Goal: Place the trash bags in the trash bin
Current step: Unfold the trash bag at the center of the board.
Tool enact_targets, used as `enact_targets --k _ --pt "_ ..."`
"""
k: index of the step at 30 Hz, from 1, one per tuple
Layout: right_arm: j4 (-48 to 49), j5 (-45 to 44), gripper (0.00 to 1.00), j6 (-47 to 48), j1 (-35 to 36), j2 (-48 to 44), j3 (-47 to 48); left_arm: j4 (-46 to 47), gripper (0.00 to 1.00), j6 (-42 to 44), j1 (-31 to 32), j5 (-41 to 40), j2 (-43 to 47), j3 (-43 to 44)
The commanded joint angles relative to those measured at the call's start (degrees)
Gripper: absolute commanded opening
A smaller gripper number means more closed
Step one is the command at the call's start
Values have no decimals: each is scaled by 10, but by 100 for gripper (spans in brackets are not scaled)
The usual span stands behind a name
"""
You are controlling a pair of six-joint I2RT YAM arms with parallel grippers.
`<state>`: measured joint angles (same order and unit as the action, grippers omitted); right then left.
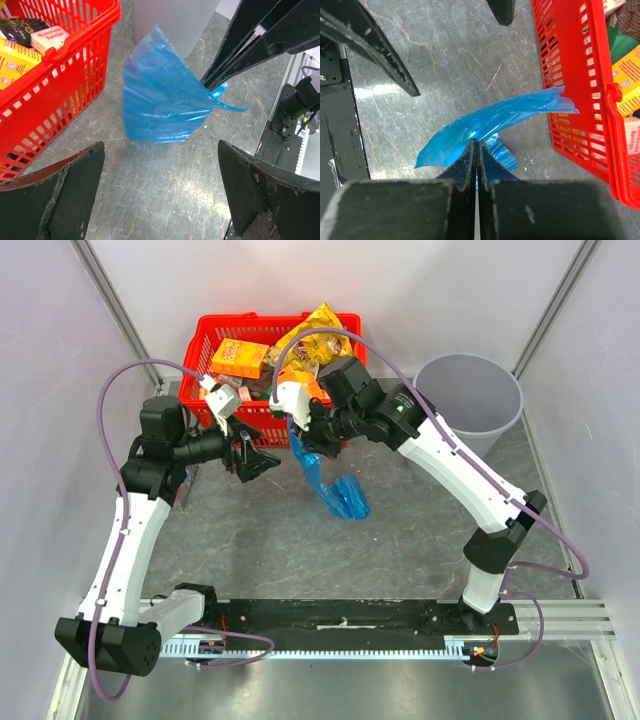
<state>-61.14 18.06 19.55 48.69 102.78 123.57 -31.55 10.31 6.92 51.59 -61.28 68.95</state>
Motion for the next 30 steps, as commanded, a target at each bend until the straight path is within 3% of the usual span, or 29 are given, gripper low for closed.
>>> enact_targets --k 1,7,21,30 --pt "32 27 0 -16 2 3 31 30 100 -38 7 8 6 15" --pt "49 35 0 -21 3 15 39 47 100 -84 8 -27 3 31" --pt "83 60 0 -24 6 11 -28 155 100 -199 7 18 -21 -10" --pt "92 60 0 -29 8 6 -36 156 100 -202 9 -22 -51 -13"
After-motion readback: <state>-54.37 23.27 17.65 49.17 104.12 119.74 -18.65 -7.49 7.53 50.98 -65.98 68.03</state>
